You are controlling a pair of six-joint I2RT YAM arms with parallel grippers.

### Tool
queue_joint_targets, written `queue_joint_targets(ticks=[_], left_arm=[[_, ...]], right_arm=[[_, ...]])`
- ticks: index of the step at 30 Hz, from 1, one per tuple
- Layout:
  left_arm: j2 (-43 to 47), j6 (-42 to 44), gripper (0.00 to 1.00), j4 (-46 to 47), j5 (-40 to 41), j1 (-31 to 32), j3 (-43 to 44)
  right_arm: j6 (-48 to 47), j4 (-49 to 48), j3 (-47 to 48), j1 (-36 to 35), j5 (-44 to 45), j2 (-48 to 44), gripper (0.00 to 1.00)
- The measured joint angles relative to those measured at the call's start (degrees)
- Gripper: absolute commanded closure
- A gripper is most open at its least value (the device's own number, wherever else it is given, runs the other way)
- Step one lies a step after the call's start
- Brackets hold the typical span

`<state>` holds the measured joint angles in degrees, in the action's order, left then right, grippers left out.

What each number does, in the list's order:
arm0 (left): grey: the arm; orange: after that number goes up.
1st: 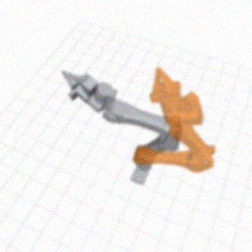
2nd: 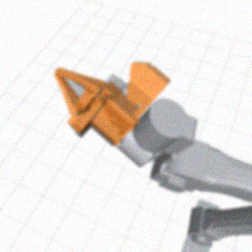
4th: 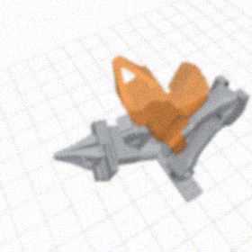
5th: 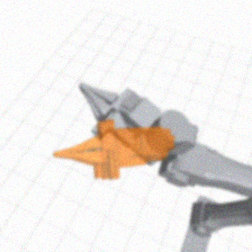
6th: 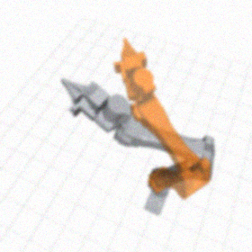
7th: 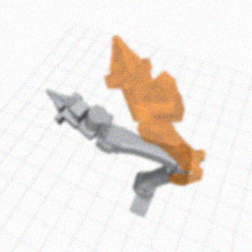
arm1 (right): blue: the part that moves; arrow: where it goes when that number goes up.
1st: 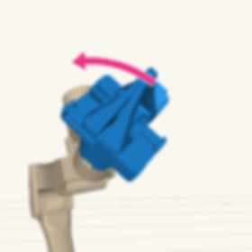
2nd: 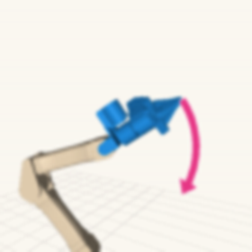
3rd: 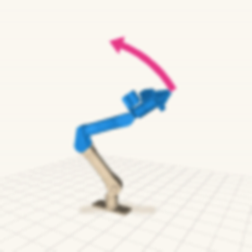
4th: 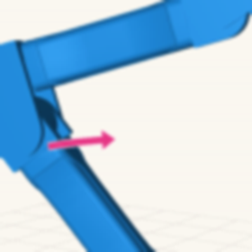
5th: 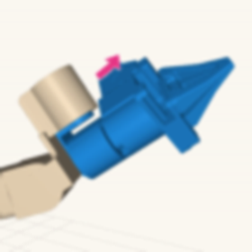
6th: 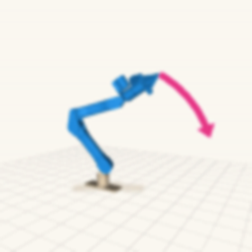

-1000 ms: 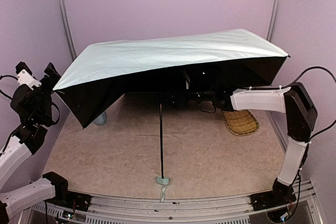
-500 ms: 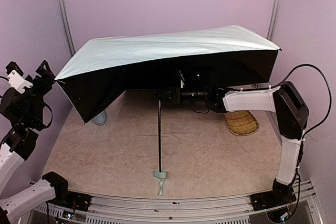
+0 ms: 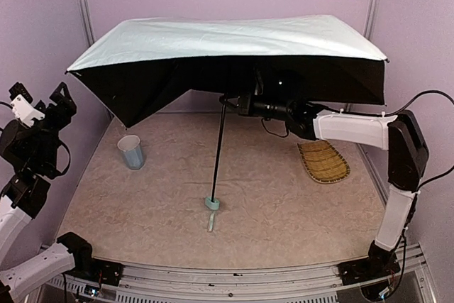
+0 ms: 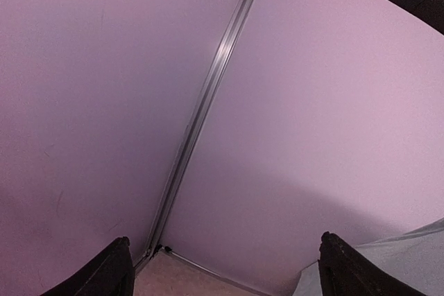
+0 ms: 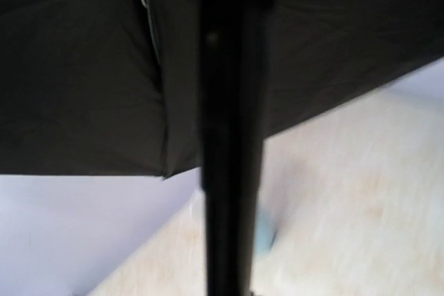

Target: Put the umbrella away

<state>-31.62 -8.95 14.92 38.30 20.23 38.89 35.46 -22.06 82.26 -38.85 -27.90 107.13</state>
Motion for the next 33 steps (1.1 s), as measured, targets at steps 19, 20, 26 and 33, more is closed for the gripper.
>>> queue_joint_targets(ticks=[19, 20, 26, 33], left_arm=[[-9.2, 5.6, 0.09, 15.4, -41.1, 13.2, -9.2], [-13.3, 6.4, 0.07, 17.2, -43.1, 16.1, -9.3], [-39.6, 8.1, 0.03, 19.0, -53.9, 24.8, 1.0], [-50.4, 5.1, 0.51, 25.1, -58.7, 24.2, 8.5]], right_arm=[[-0.2, 1.7, 11.9, 1.2, 4.4, -11.0, 1.0], [-0.2, 1.9, 11.7, 0.9, 4.3, -11.0, 1.0], [-0.5, 2.7, 8.8, -1.2, 3.4, -11.1, 1.0], [-1.6, 5.7, 3.5, -3.7, 2.6, -12.0, 1.0]])
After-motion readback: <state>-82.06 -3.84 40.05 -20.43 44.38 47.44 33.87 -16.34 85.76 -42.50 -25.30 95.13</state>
